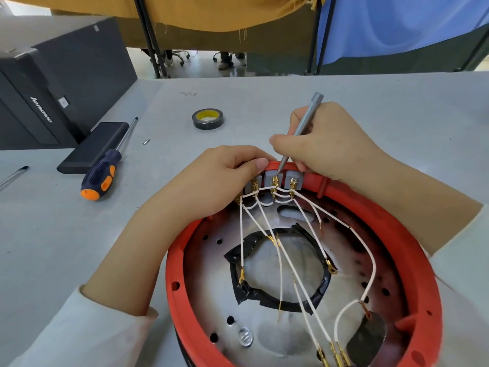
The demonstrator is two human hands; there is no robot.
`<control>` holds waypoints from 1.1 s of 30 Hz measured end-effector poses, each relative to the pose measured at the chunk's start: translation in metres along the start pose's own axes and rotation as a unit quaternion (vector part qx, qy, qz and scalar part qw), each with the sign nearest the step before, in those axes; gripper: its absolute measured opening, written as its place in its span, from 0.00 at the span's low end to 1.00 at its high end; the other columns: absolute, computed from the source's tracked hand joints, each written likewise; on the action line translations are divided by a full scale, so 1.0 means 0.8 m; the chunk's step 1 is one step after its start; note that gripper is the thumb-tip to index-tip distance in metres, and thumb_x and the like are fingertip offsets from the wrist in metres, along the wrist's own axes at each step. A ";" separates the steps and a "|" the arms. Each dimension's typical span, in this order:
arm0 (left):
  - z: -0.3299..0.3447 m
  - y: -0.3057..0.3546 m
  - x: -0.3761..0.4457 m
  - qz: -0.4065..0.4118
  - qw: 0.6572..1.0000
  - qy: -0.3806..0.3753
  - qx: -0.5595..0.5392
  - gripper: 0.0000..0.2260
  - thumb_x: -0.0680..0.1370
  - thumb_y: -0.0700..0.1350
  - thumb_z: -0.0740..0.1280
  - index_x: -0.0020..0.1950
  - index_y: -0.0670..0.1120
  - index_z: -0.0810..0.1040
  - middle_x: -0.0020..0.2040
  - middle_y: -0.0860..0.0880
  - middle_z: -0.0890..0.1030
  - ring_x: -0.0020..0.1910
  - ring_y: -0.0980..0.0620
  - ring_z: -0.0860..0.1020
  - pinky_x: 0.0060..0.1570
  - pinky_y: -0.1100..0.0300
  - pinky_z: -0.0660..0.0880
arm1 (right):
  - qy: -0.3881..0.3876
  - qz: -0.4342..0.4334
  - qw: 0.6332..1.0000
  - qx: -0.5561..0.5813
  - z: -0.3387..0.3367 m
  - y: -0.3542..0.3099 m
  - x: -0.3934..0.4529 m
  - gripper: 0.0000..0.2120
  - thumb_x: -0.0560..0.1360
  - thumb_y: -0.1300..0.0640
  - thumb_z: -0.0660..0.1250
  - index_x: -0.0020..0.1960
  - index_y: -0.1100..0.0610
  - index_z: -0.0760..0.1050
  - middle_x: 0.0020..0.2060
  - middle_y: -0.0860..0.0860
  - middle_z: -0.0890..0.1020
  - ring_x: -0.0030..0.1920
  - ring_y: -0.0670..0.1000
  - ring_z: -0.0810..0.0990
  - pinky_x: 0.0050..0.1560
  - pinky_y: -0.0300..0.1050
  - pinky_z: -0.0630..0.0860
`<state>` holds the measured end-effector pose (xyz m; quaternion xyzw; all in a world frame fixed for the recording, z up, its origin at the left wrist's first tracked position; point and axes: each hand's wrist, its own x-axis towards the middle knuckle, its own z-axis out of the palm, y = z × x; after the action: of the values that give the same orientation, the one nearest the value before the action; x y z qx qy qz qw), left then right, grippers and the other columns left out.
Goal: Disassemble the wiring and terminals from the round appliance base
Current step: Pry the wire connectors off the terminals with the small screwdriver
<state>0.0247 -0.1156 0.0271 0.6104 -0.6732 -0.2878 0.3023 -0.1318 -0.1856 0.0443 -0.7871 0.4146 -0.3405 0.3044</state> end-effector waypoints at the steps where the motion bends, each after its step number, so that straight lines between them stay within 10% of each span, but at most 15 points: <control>1: 0.000 0.000 0.000 0.001 1.000 0.000 -0.002 0.11 0.81 0.50 0.59 0.55 0.60 0.80 0.47 0.58 0.83 0.44 0.63 0.77 0.44 0.65 0.71 | 0.013 -0.004 1.000 0.003 0.002 0.001 -0.001 0.13 0.70 0.61 0.68 0.29 0.58 0.67 0.17 0.47 0.70 0.19 0.43 0.69 0.21 0.30 0.65; 8: 0.000 -0.003 0.000 0.006 1.000 0.002 0.001 0.11 0.81 0.50 0.59 0.56 0.60 0.80 0.49 0.59 0.83 0.50 0.61 0.78 0.52 0.62 0.74 | 0.068 -0.055 0.996 -0.005 0.011 0.003 -0.005 0.15 0.68 0.63 0.65 0.28 0.58 0.62 0.21 0.47 0.62 0.25 0.46 0.64 0.24 0.33 0.61; 18: 0.000 -0.004 0.000 0.014 1.000 0.011 0.002 0.10 0.81 0.50 0.60 0.55 0.60 0.80 0.44 0.59 0.83 0.34 0.68 0.75 0.37 0.69 0.69 | 0.059 -0.071 0.996 0.007 0.011 0.003 -0.008 0.15 0.69 0.63 0.65 0.29 0.57 0.61 0.23 0.49 0.62 0.26 0.45 0.63 0.25 0.35 0.61; 25: -0.001 -0.002 -0.001 0.006 1.000 0.000 0.001 0.11 0.81 0.50 0.59 0.56 0.59 0.80 0.50 0.60 0.83 0.52 0.63 0.78 0.58 0.61 0.72 | 0.070 -0.071 0.995 0.008 0.010 0.005 -0.007 0.15 0.69 0.63 0.65 0.29 0.57 0.61 0.22 0.48 0.62 0.25 0.46 0.63 0.25 0.34 0.61; 33: 0.000 -0.002 0.000 0.005 1.000 0.007 0.010 0.10 0.81 0.51 0.60 0.55 0.60 0.79 0.50 0.58 0.83 0.52 0.61 0.78 0.57 0.62 0.72 | 0.073 -0.106 0.991 -0.044 0.014 0.003 -0.007 0.18 0.71 0.58 0.63 0.28 0.53 0.57 0.21 0.46 0.62 0.26 0.46 0.62 0.28 0.45 0.61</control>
<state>0.0256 -0.1158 0.0262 0.6117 -0.6775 -0.2751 0.3019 -0.1261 -0.1799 0.0343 -0.8119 0.3648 -0.4091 0.2010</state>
